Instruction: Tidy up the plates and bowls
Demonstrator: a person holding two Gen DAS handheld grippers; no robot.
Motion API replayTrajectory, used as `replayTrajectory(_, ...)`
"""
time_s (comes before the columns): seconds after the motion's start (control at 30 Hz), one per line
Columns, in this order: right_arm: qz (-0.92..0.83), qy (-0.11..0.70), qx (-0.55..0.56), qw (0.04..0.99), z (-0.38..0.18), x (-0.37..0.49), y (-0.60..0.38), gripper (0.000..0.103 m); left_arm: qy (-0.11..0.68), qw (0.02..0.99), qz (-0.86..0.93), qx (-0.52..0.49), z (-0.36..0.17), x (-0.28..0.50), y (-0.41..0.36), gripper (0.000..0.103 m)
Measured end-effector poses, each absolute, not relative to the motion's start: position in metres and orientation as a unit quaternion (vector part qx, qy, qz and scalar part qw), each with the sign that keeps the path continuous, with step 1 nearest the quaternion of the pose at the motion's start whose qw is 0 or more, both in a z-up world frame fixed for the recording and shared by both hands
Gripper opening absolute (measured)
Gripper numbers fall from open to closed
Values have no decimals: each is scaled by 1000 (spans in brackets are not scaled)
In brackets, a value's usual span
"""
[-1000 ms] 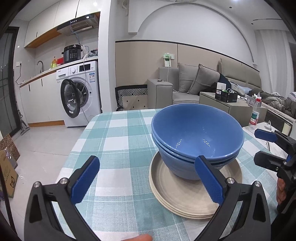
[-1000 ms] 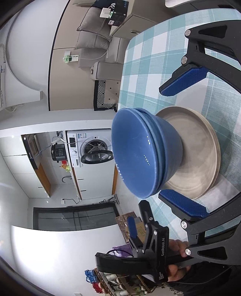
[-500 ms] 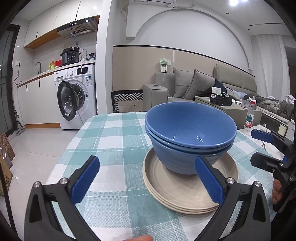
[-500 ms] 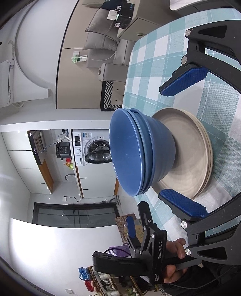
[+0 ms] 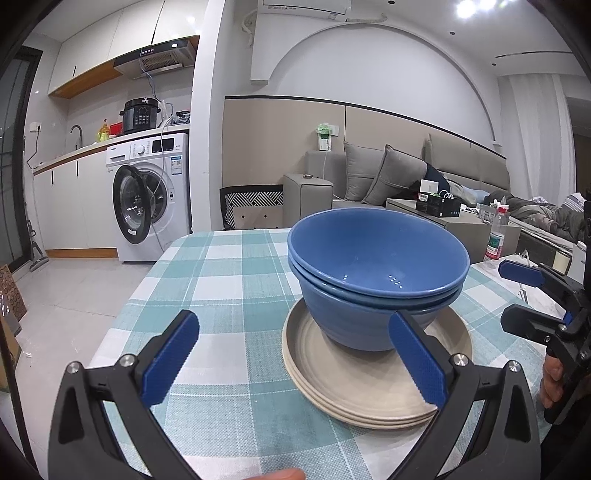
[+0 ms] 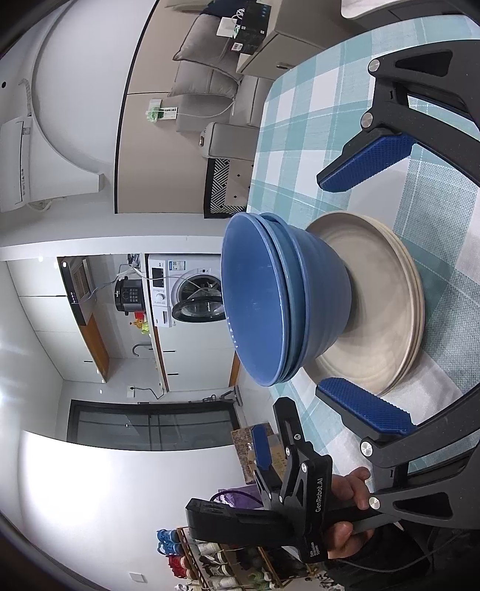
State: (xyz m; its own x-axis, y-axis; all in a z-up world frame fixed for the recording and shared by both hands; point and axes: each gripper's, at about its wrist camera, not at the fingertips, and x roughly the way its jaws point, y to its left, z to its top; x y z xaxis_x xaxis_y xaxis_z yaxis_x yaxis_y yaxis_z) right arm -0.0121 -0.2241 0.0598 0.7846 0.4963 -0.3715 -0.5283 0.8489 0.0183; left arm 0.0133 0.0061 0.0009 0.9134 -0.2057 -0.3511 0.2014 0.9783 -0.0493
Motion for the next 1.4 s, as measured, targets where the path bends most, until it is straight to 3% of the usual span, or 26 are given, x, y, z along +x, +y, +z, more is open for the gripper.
replayTrajectory(1.4, 274, 189, -39, 942, 58, -9, -224, 102, 177, 979, -102, -6, 1, 13, 5, 103)
